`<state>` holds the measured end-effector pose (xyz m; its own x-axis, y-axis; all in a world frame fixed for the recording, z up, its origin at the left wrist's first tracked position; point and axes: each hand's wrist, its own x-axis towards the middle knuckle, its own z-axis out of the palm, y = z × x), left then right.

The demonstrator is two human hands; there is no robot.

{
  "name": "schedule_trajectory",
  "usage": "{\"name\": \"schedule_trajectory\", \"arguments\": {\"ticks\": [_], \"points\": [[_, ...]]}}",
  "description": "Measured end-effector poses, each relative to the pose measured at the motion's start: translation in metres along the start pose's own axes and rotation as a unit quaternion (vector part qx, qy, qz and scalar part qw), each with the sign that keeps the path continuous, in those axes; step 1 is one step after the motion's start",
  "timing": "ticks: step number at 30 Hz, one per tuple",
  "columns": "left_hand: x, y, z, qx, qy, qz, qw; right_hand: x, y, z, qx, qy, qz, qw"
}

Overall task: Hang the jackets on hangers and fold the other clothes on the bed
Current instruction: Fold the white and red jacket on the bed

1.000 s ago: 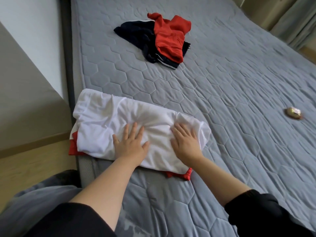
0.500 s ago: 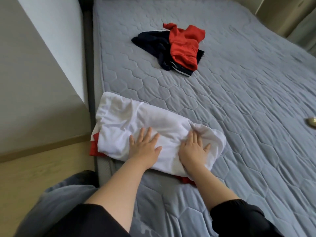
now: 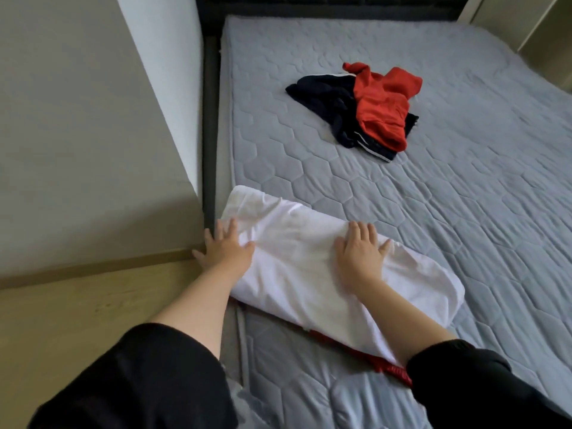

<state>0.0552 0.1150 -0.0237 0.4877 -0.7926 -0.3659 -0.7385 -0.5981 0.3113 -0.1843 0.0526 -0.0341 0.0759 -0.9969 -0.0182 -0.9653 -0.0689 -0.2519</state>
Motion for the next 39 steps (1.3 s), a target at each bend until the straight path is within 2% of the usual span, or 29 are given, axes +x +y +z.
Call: {"name": "schedule_trajectory", "arguments": {"ticks": [2, 3, 7, 12, 15, 17, 21, 24, 26, 28, 30, 32, 35, 39], "points": [[0.010, -0.015, -0.006, -0.176, -0.029, -0.072, 0.981, 0.012, -0.006, 0.000, 0.006, 0.024, 0.014, 1.000], [0.012, -0.019, -0.009, -0.224, -0.031, -0.088, 0.970, 0.018, -0.008, 0.000, 0.008, 0.032, 0.027, 0.999], [0.011, -0.020, -0.019, -0.230, -0.007, -0.079, 0.970, 0.037, -0.009, 0.001, -0.003, 0.025, 0.071, 0.997], [0.012, -0.019, -0.024, -0.326, -0.089, -0.084, 0.938, 0.045, -0.012, -0.008, -0.008, 0.006, 0.070, 0.998], [0.007, -0.023, -0.027, -0.385, -0.151, -0.112, 0.904, 0.051, -0.011, -0.016, -0.015, -0.006, 0.045, 0.999], [-0.001, -0.021, -0.031, -0.390, -0.186, -0.115, 0.894, 0.058, -0.014, -0.019, -0.031, -0.006, 0.023, 0.999], [-0.015, -0.022, -0.037, -0.401, -0.237, -0.142, 0.873, 0.070, -0.028, -0.027, -0.049, 0.046, -0.049, 0.997], [-0.018, -0.030, -0.037, -0.394, -0.230, -0.145, 0.878, 0.064, -0.045, -0.026, 0.052, 0.133, -0.093, 0.985], [-0.019, -0.033, -0.038, -0.402, -0.220, -0.145, 0.877, 0.044, -0.056, -0.022, 0.200, 0.151, -0.107, 0.962], [-0.019, -0.032, -0.038, -0.393, -0.215, -0.133, 0.884, 0.011, -0.066, -0.018, 0.364, 0.083, -0.097, 0.923], [-0.020, -0.029, -0.038, -0.395, -0.201, -0.124, 0.888, -0.023, -0.067, -0.006, 0.453, -0.002, -0.077, 0.888], [-0.023, -0.025, -0.040, -0.393, -0.197, -0.115, 0.891, -0.044, -0.059, 0.013, 0.464, -0.054, -0.044, 0.883], [-0.029, -0.019, -0.045, -0.386, -0.195, -0.086, 0.897, -0.054, -0.054, 0.022, 0.450, -0.065, -0.020, 0.891], [-0.035, -0.010, -0.057, -0.383, -0.178, -0.062, 0.904, -0.052, -0.053, 0.005, 0.516, -0.085, 0.024, 0.852]]}}
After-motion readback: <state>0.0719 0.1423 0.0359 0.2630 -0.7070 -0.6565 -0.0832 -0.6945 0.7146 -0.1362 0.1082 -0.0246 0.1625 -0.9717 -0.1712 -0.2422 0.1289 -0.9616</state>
